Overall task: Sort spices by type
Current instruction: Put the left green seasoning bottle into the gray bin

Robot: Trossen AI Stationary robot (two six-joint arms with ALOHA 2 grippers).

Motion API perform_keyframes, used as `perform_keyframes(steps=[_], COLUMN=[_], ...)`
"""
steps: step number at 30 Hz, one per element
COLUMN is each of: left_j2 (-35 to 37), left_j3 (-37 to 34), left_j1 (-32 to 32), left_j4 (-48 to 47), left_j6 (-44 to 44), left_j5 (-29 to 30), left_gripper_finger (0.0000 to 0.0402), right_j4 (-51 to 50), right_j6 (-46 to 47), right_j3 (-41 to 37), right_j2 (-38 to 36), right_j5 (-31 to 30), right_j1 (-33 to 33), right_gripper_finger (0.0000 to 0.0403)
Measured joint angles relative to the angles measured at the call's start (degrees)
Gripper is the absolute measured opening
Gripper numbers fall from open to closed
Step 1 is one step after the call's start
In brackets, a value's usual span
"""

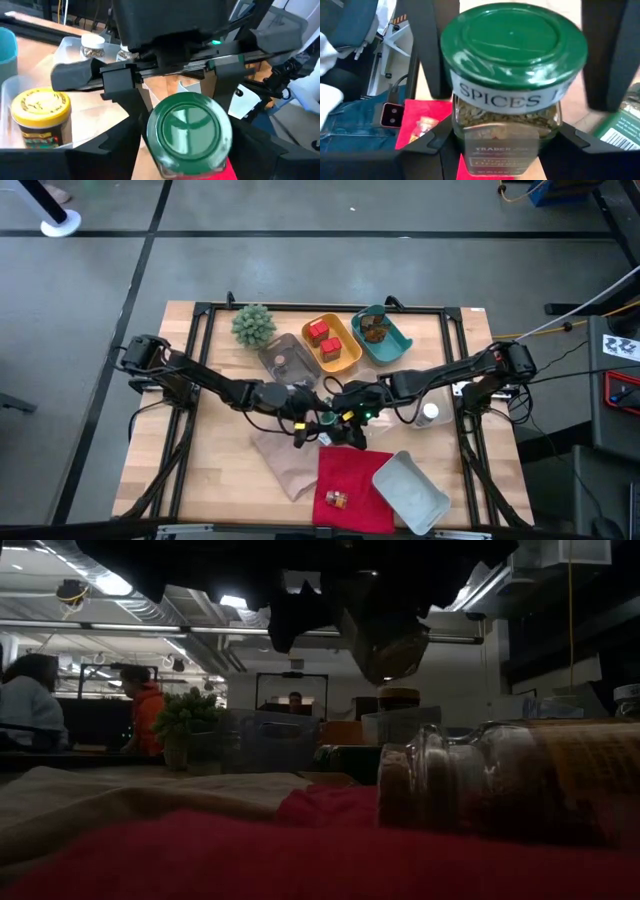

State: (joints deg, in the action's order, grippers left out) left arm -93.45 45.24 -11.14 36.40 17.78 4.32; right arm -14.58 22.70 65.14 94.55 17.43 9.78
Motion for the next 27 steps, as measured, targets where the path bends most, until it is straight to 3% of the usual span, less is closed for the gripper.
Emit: perform_keyframes(steps=[5,12,27], left_j2=[2.85,7.04,8.19], left_j3=[-0.05,-0.01,-0.03], left_j1=[0.0,-0.02,0.11], left_j4=[-3.43,-4.84,-5.91], left_j6=[-3.19,-4.47,-11.15], left_j5=[-0.17,-0.57,-0.74], left_gripper_finger=[0.0253,0.0251,0.0251], right_j4=[-4.48,-11.02,-17.94], right_j6=[-0.05,3.22,25.85], right_j3=[0.0,0.0,0.01], right_j2=[-2.44,-6.64,-12.83], right_j5=[-2.15,-10.48,-37.89], right_j1=[0.5,5.34,24.92], right_gripper_finger=[0.0204,0.0204,0.0204])
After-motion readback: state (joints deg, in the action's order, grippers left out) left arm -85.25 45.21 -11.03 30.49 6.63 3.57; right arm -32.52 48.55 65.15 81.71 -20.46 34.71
